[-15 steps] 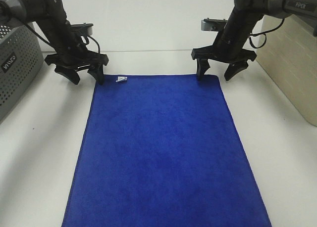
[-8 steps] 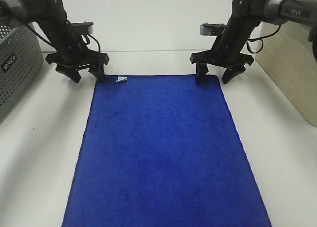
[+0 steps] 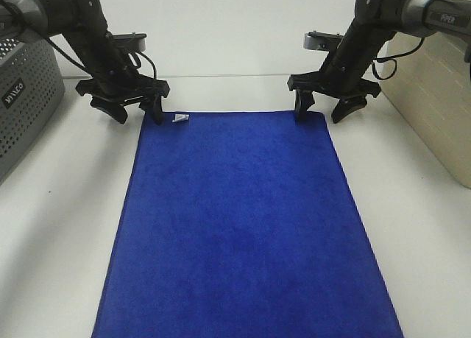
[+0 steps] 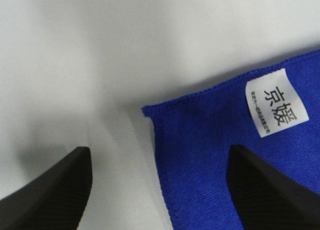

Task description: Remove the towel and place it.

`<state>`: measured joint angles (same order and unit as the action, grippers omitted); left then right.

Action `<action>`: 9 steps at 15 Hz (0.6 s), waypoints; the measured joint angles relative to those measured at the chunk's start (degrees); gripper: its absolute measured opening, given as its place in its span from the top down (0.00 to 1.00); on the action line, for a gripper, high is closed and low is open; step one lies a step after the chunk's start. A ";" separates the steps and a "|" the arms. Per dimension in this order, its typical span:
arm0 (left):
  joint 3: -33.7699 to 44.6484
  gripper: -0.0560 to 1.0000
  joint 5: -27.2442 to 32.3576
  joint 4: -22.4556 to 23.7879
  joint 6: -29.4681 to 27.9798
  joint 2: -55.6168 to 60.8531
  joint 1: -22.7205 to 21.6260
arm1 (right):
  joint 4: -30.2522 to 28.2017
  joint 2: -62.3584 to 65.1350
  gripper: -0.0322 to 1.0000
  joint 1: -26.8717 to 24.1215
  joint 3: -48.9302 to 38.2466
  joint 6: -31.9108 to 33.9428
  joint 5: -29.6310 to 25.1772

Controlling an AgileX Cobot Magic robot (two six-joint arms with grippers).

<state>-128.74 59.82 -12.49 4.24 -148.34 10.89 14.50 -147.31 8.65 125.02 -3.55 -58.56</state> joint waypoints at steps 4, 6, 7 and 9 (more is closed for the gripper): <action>-0.57 0.28 -0.23 -1.49 0.17 -1.26 0.06 | 0.11 -0.11 0.22 0.00 0.17 -0.92 -0.46; -0.86 0.28 -0.46 -2.81 0.17 -1.60 0.06 | 0.23 -0.11 0.22 -0.11 0.17 -0.92 -0.46; -0.97 0.28 -0.63 -3.61 0.17 -1.78 0.06 | 0.23 -0.11 0.22 -0.11 0.17 -0.92 -0.46; -1.03 0.28 -1.38 -4.53 0.23 -1.95 0.34 | 0.40 -0.11 0.23 -0.11 0.17 -1.60 -0.46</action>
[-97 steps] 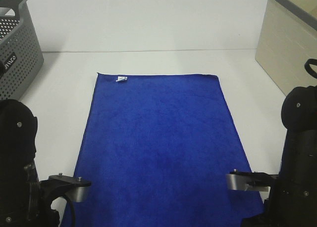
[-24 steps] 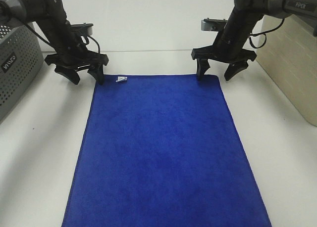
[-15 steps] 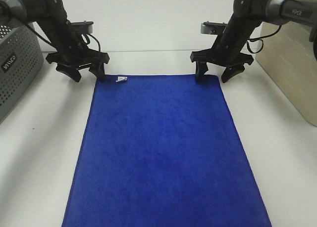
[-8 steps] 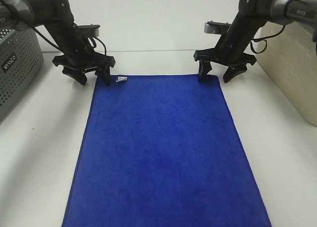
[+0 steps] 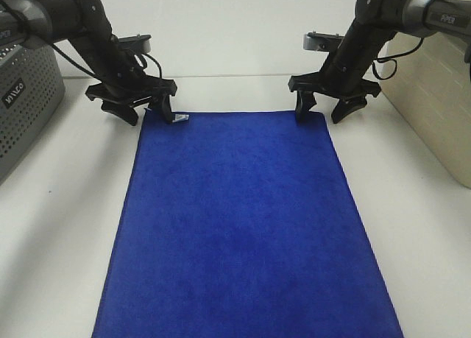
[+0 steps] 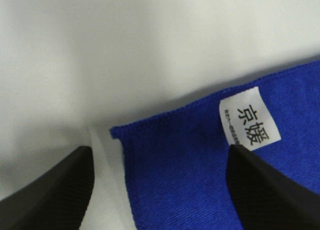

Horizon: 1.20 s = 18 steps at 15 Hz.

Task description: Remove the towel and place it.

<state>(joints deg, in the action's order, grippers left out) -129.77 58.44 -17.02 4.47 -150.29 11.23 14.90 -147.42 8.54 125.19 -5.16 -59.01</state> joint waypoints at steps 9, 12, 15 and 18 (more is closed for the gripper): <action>-0.06 0.90 -3.44 0.52 3.09 -0.69 2.75 | 2.52 -0.80 0.74 1.15 0.00 -4.30 2.58; 0.00 0.94 -4.18 0.52 5.16 -0.74 3.09 | 2.01 -0.86 0.95 1.20 0.00 -7.16 3.32; 0.00 0.94 -4.93 1.09 6.70 -0.69 3.15 | 2.01 -0.80 0.95 1.20 -0.06 -7.56 4.01; -3.09 0.94 -4.93 5.61 7.16 -1.09 3.44 | 1.89 -0.46 0.95 1.20 -0.63 -8.02 6.70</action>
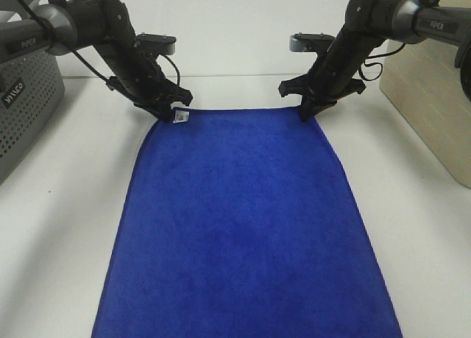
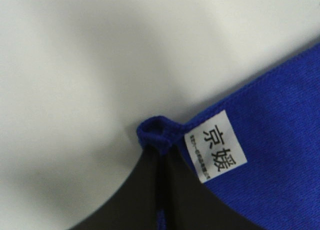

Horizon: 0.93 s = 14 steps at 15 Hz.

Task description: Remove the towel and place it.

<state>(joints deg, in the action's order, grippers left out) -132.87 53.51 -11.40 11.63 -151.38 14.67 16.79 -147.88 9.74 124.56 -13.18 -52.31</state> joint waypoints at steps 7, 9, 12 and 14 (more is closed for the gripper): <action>-10.71 0.94 -1.60 3.09 0.23 -0.11 0.00 | 0.46 0.69 0.95 0.00 6.53 -4.01 3.90; -10.94 0.94 -4.30 4.87 0.23 -0.11 0.00 | 0.69 0.69 0.95 0.00 9.00 -5.10 5.50; -10.94 0.94 -9.28 5.67 0.23 -0.11 0.00 | 1.09 0.69 0.95 0.00 9.80 -6.82 7.51; -10.94 0.94 -11.06 6.99 0.29 -0.11 0.00 | 1.49 0.69 0.95 0.00 9.80 -8.02 9.28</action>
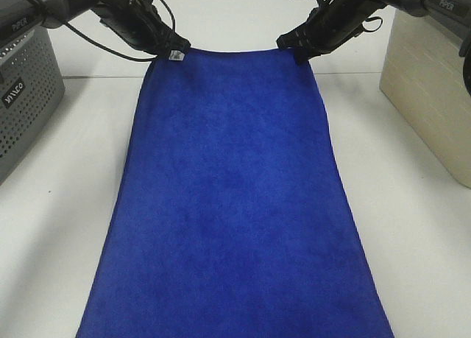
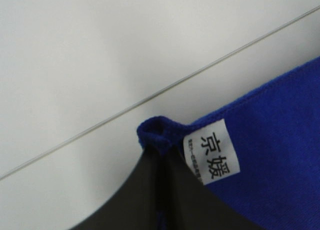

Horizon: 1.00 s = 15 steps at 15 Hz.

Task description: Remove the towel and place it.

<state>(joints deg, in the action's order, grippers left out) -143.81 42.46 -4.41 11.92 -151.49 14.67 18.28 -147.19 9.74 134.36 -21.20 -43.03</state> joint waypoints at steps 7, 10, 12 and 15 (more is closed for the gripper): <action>0.00 0.94 -7.22 4.41 0.11 -0.23 0.00 | 6.42 0.00 0.95 0.06 0.00 -8.19 7.68; 0.00 0.94 -9.40 4.98 0.11 -0.80 0.00 | 6.47 -0.06 0.95 0.06 0.00 -9.34 9.40; 0.00 0.94 -9.74 5.56 0.11 -1.26 0.00 | 6.59 -0.69 0.95 0.06 0.00 -9.80 10.77; 0.00 0.94 -12.49 7.33 0.11 -1.72 0.00 | 6.82 -2.35 0.95 0.06 0.00 -10.03 12.95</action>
<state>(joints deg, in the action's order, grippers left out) -143.81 29.97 2.92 12.03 -153.21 14.67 25.10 -149.54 9.80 134.36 -31.23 -30.08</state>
